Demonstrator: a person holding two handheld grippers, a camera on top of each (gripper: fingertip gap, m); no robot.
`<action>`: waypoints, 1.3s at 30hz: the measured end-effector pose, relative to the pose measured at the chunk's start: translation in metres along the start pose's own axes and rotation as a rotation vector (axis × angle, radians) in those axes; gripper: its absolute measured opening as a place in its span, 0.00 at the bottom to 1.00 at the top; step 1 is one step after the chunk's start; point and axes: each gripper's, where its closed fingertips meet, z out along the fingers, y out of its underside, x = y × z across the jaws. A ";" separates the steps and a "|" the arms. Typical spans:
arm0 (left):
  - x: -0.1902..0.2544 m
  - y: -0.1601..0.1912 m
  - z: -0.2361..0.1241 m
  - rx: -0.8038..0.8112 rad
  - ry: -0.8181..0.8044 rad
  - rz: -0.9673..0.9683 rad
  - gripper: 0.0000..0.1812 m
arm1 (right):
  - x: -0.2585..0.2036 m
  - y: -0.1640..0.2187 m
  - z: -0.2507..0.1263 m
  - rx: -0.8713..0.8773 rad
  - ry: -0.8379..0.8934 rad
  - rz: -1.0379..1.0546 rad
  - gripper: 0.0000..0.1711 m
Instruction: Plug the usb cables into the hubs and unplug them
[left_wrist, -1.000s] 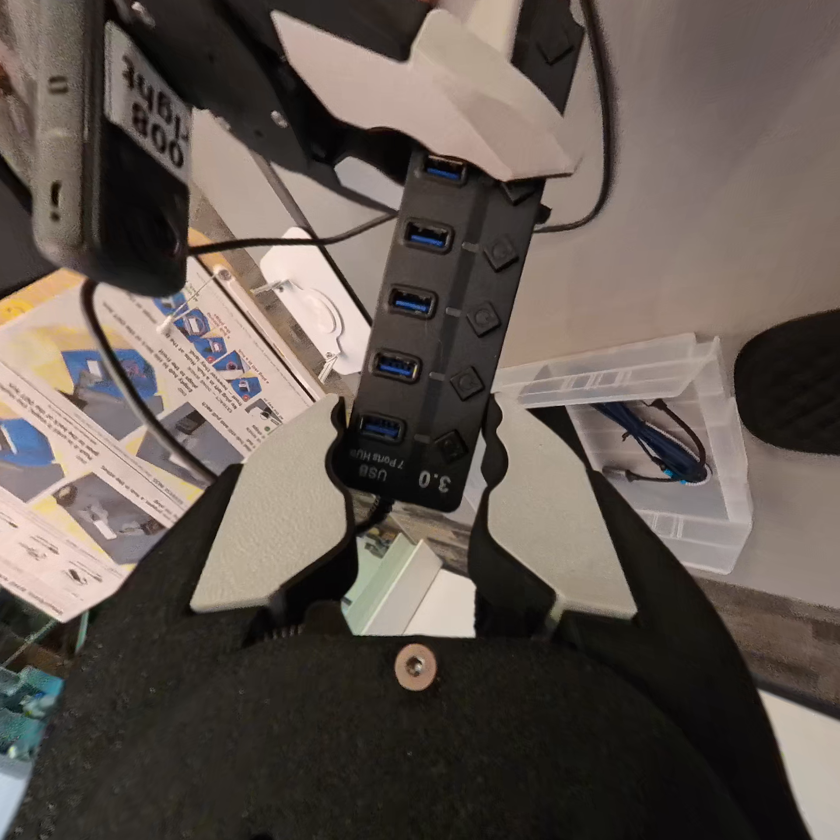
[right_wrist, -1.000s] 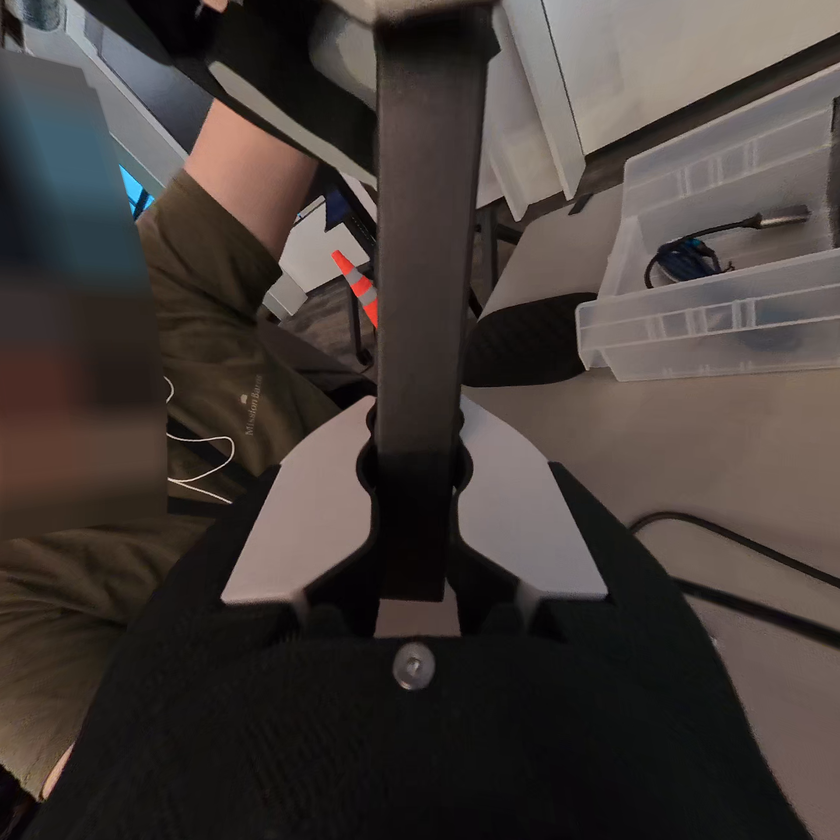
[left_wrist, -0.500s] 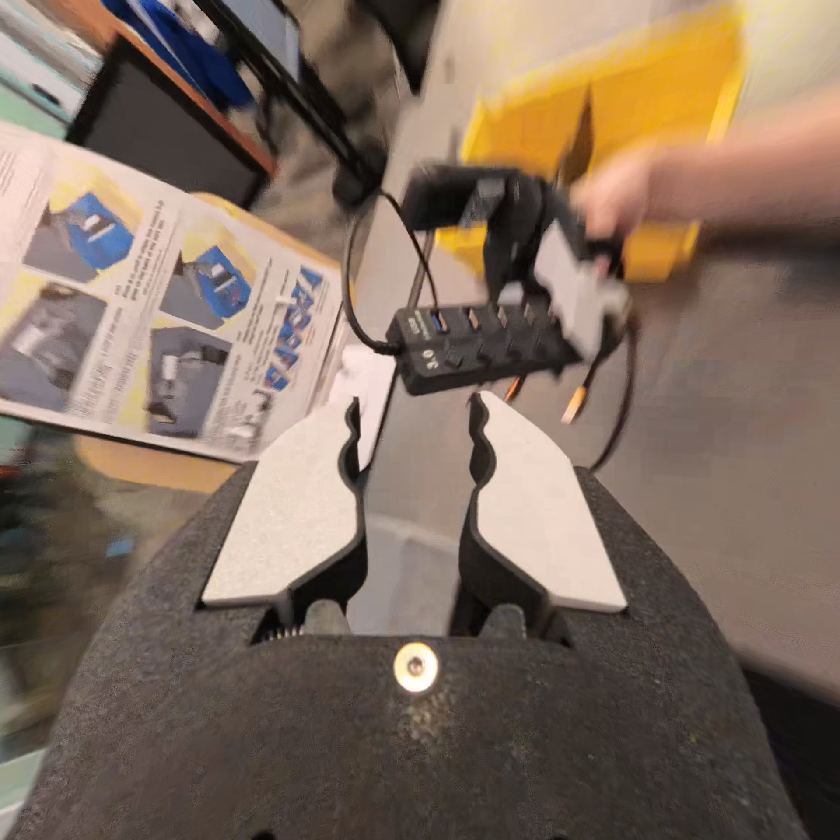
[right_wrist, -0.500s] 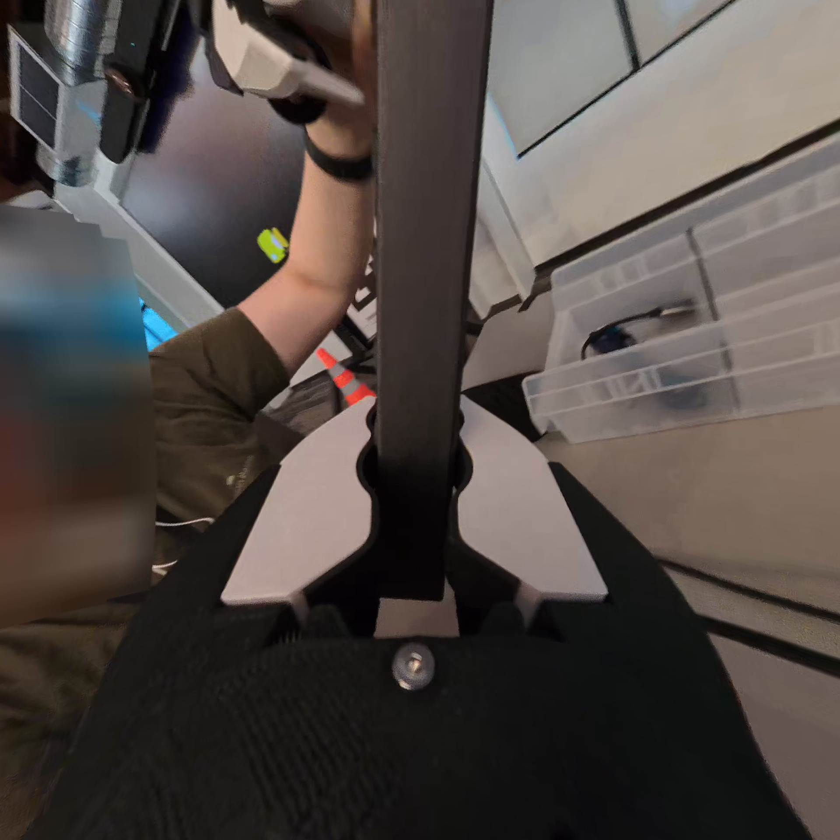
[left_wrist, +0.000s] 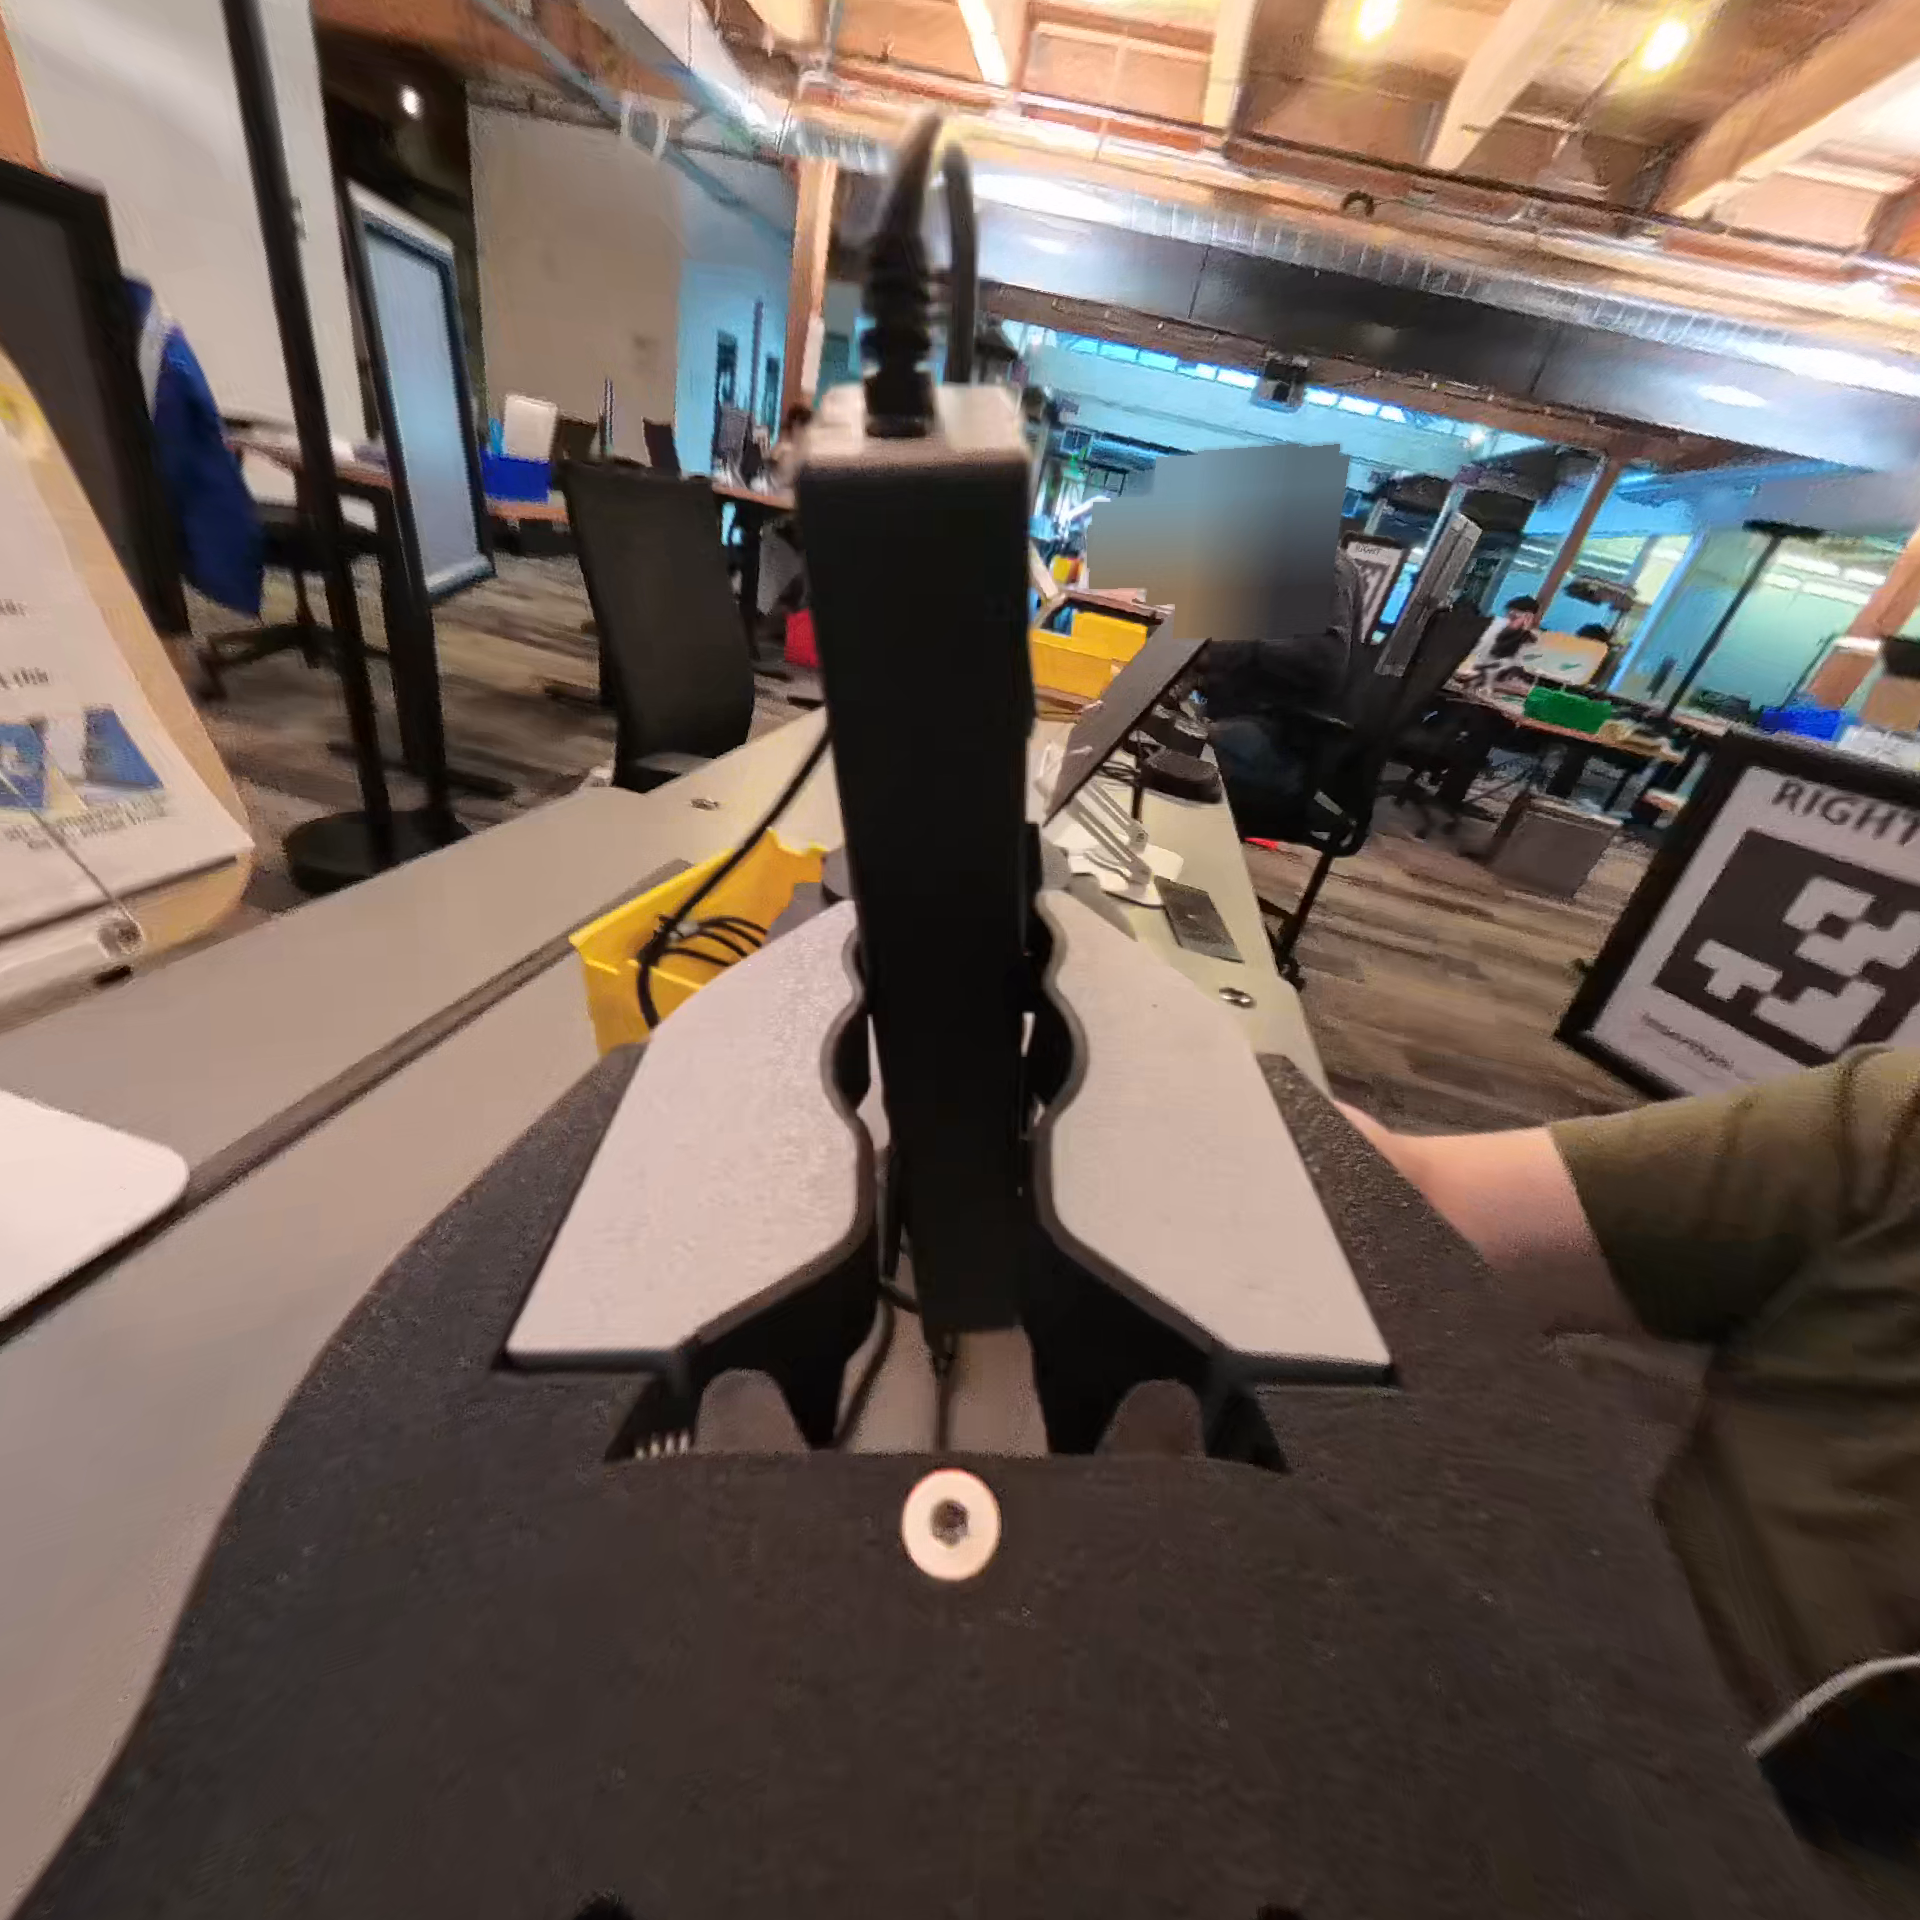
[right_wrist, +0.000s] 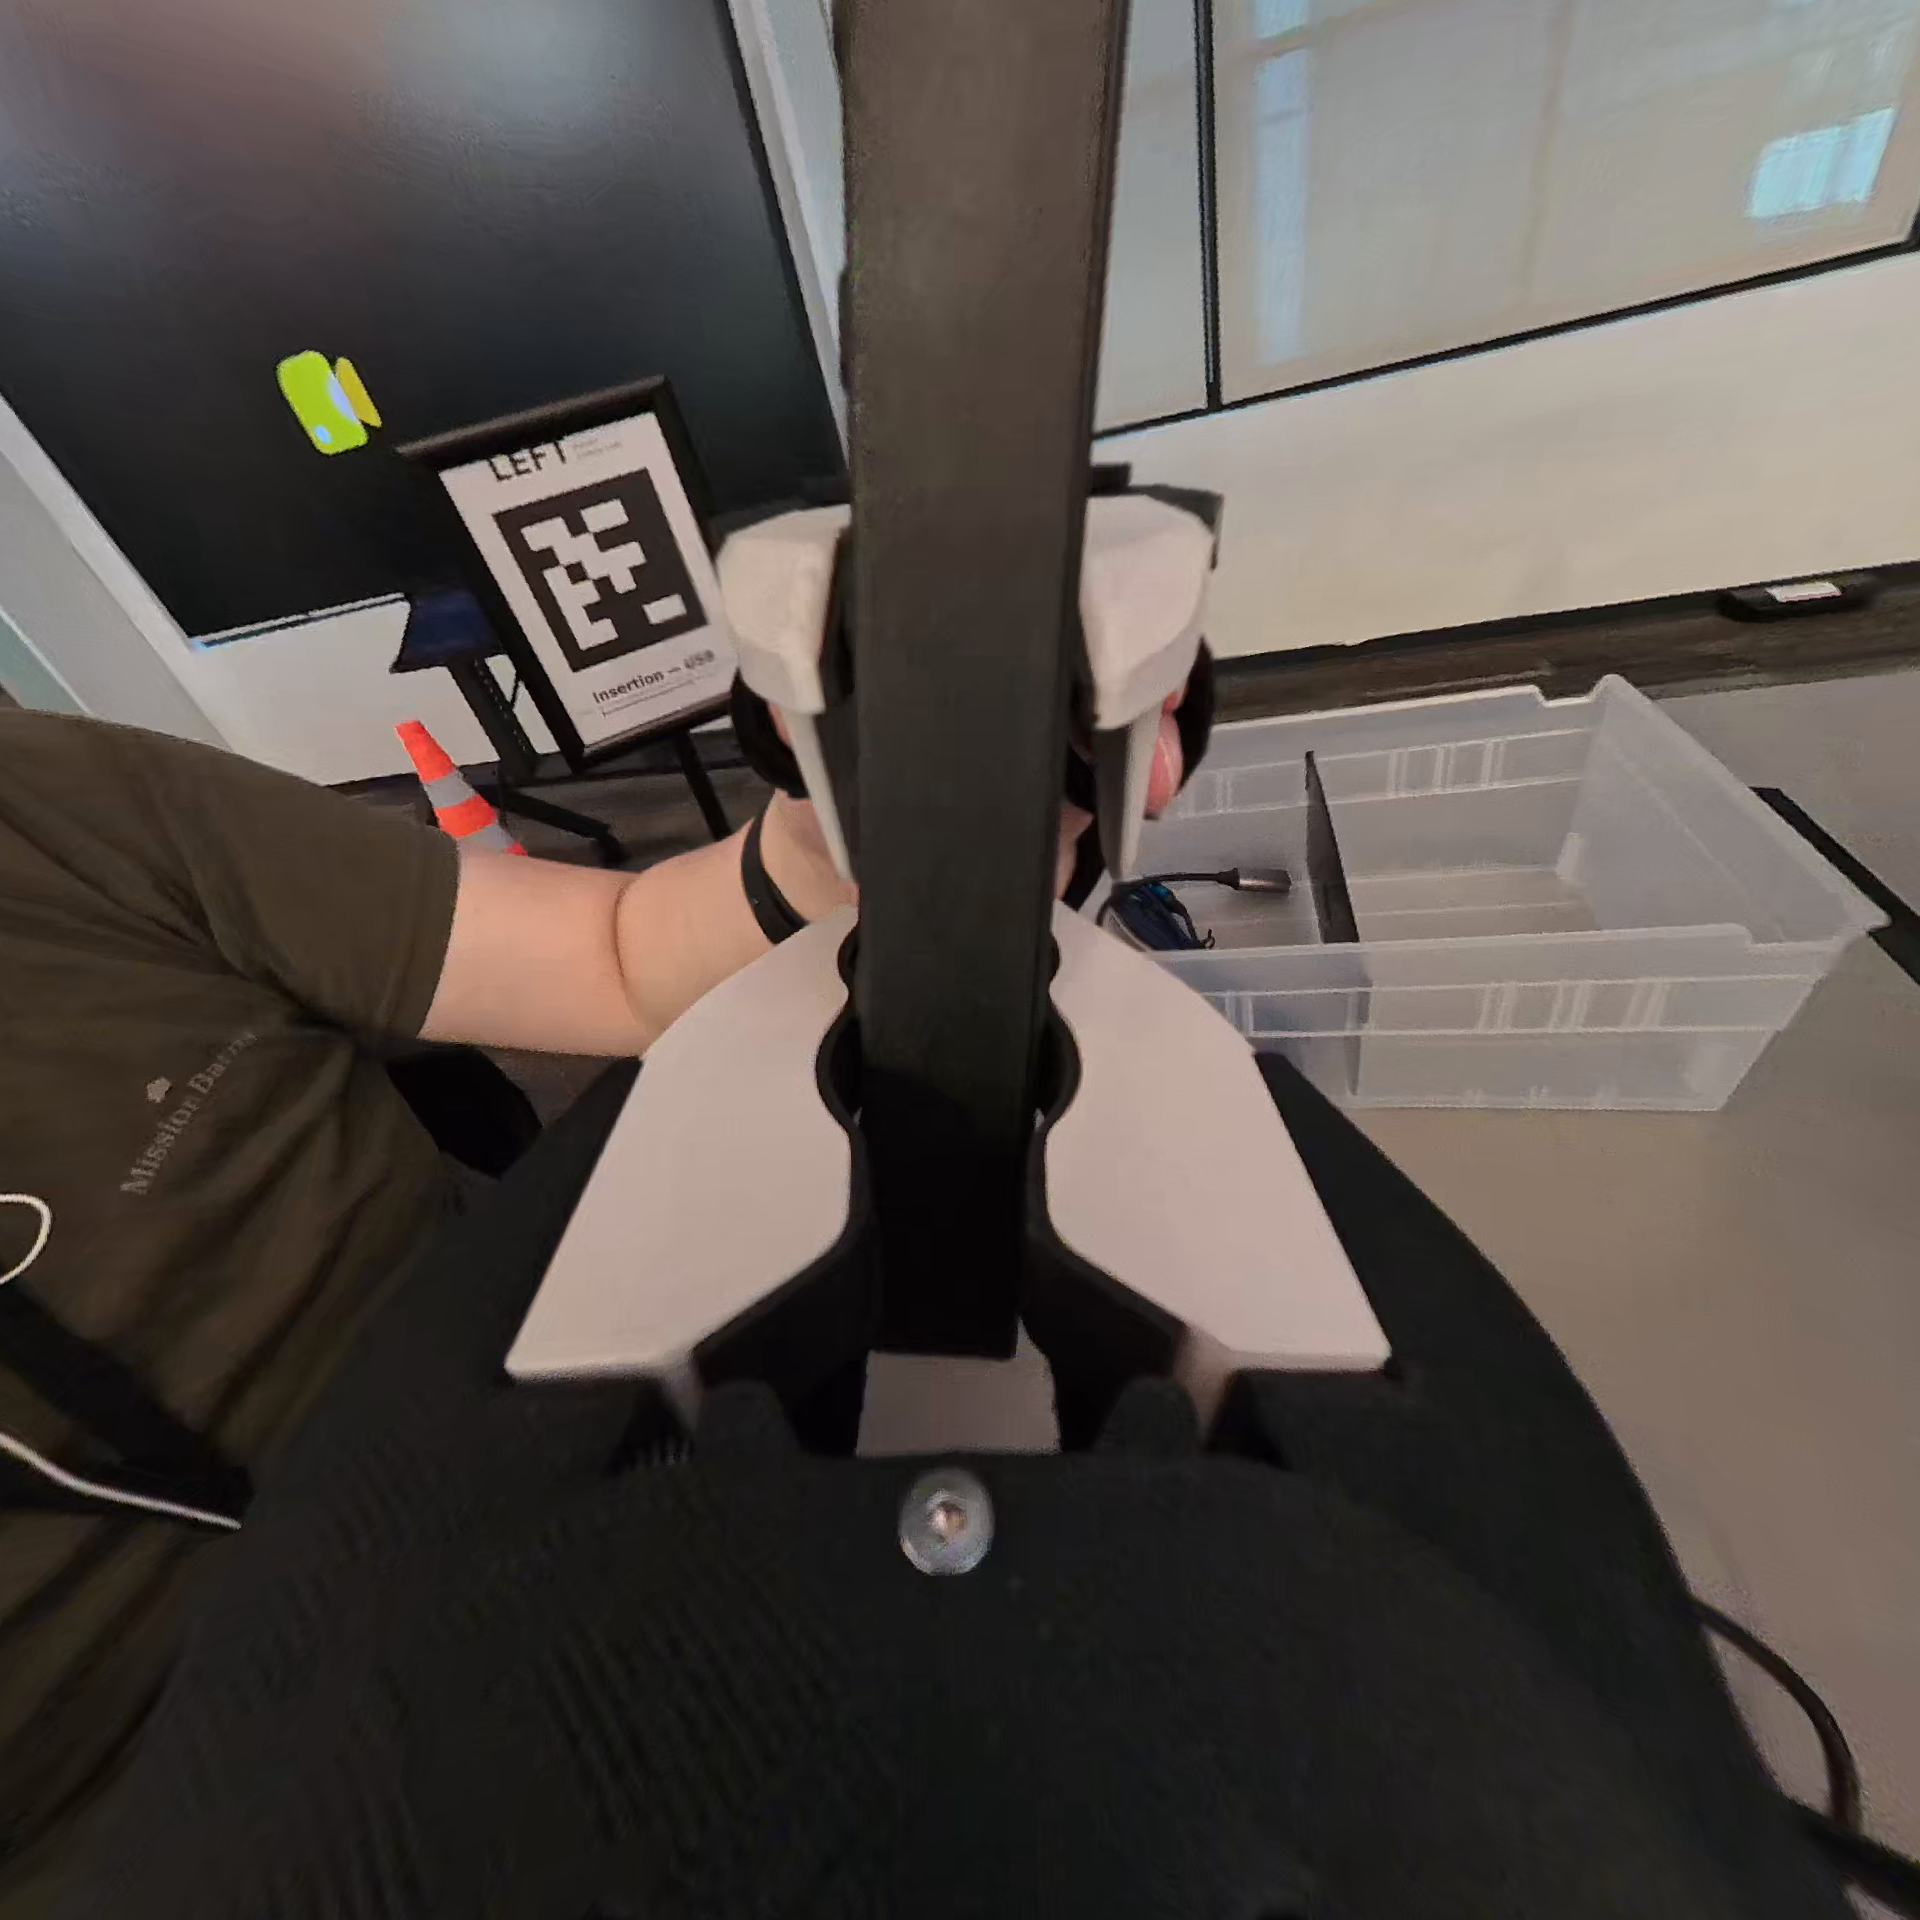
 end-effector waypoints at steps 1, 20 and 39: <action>-0.002 0.000 0.002 0.014 -0.006 0.033 0.14 | 0.002 0.001 -0.002 -0.015 0.014 0.006 0.16; -0.078 0.043 -0.012 -0.189 -0.299 -0.278 0.13 | -0.021 0.036 -0.059 -0.486 0.195 0.082 0.18; -0.007 0.070 0.016 -0.396 0.087 -0.153 0.14 | 0.021 -0.034 -0.046 0.097 0.203 0.144 0.16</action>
